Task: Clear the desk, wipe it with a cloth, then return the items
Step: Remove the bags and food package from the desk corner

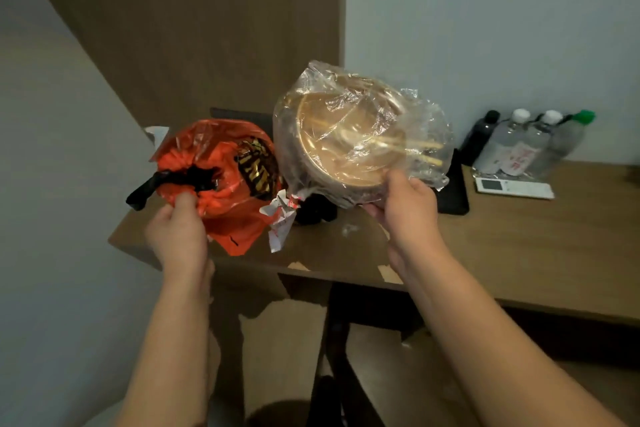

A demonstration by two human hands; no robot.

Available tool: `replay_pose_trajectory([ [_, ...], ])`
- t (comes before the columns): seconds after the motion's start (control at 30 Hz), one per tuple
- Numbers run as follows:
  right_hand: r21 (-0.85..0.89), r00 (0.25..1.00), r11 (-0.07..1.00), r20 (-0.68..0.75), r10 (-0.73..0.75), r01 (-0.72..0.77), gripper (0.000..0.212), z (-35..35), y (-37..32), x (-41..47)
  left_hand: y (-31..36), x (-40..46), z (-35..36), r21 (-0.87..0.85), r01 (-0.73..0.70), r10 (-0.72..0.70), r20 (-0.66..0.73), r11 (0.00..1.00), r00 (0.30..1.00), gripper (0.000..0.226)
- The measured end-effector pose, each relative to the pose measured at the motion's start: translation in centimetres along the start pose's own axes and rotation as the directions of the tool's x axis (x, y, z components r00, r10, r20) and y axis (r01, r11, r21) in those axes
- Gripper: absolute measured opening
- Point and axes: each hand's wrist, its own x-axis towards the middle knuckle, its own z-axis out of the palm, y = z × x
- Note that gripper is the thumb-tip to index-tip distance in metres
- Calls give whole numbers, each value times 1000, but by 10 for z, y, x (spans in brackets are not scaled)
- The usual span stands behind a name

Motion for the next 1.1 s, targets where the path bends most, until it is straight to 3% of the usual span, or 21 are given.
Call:
replay_pose_trajectory([
  [0.17,78,983,997,-183,-12,27,16,-128,-6,-18,-10,-99,44,48,30,-41,250,998,967,14],
  [0.3,141,937,990,-349,30,21,36,-236,-10,-37,-23,-186,92,66,67,-89,424,996,901,16],
  [0.43,206,857,976,-513,41,77,20,-345,-14,-67,-37,-287,143,117,81,-136,599,990,789,21],
  [0.57,290,717,935,-695,57,206,8,-445,-15,-102,-50,-395,187,188,50,-178,767,981,616,17],
  [0.73,325,499,889,-857,132,323,12,-561,-7,-143,-72,-527,232,260,-33,-233,909,965,346,12],
  [0.93,283,248,858,-950,190,429,14,-679,-6,-183,-107,-677,283,321,-86,-317,947,943,60,14],
  [1.1,274,98,847,-961,258,455,17,-767,-22,-196,-132,-791,329,370,-108,-381,917,923,-118,14],
])
